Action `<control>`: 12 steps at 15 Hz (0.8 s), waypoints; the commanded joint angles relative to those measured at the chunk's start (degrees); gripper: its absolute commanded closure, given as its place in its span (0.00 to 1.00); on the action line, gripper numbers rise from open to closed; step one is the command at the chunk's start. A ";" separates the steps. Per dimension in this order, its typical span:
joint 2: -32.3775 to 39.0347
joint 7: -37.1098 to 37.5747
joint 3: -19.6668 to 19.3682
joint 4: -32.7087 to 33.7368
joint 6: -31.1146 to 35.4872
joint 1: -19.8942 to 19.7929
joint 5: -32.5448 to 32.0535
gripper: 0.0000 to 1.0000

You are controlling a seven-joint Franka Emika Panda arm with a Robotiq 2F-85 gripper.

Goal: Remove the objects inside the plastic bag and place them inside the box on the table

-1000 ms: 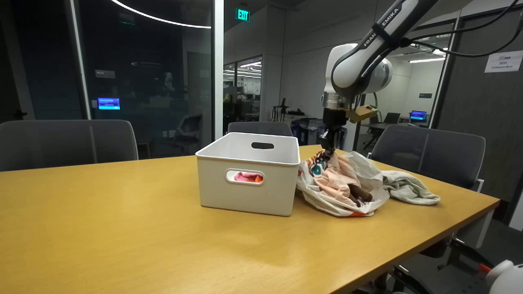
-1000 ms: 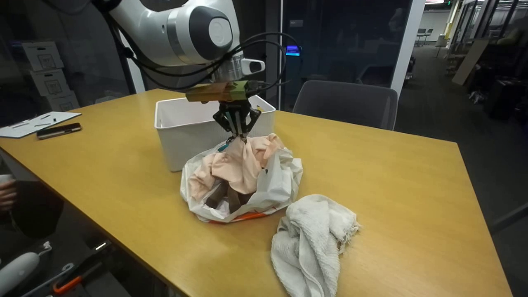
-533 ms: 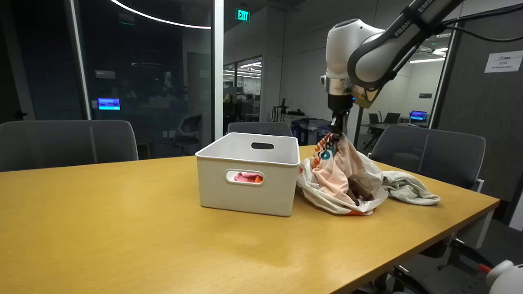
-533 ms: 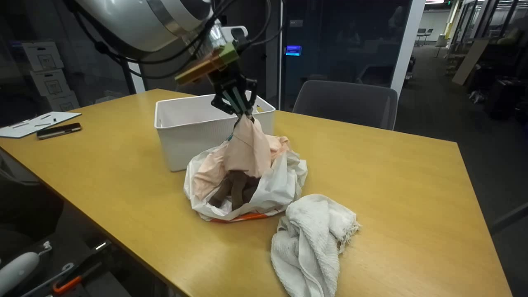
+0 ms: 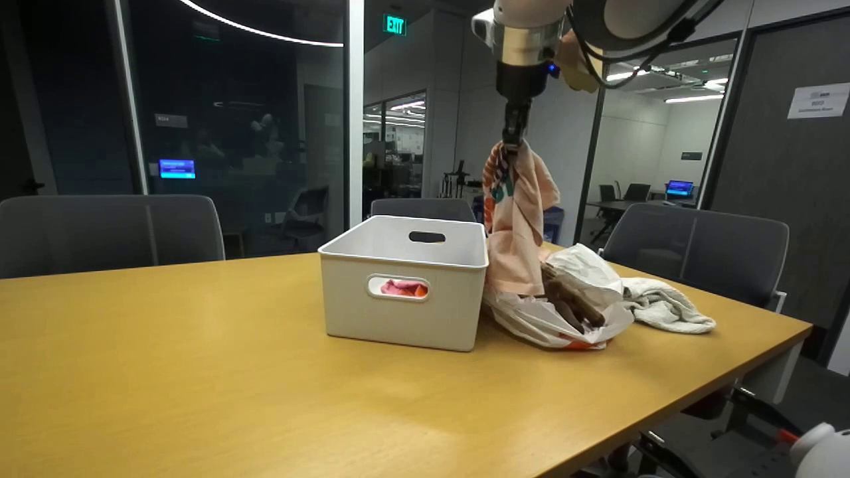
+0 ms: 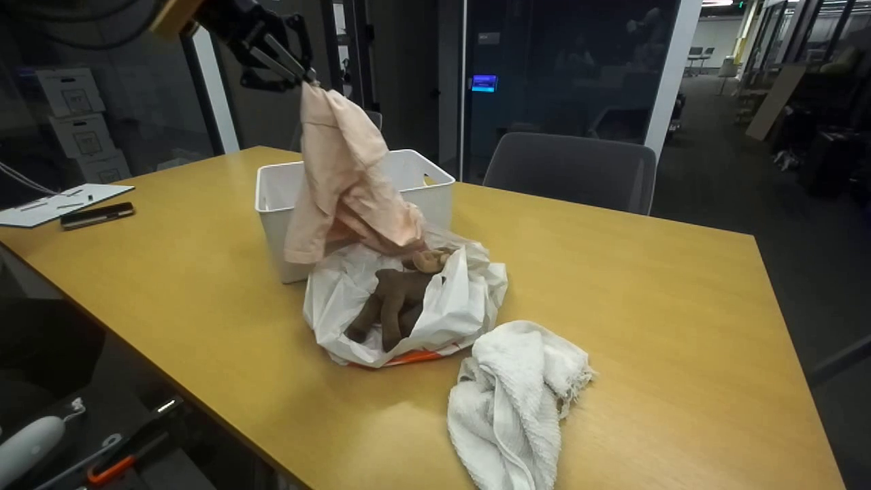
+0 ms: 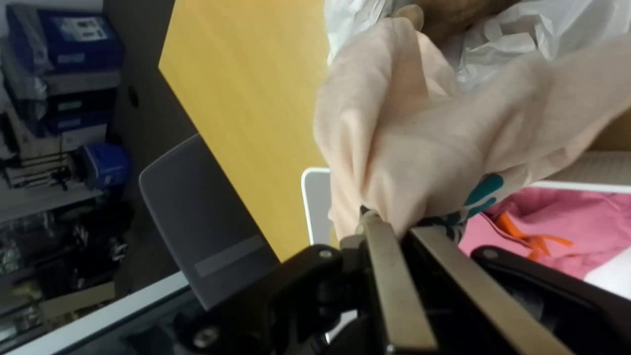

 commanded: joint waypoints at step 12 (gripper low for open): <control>20.35 -0.89 3.62 14.41 5.52 4.07 -25.32 0.99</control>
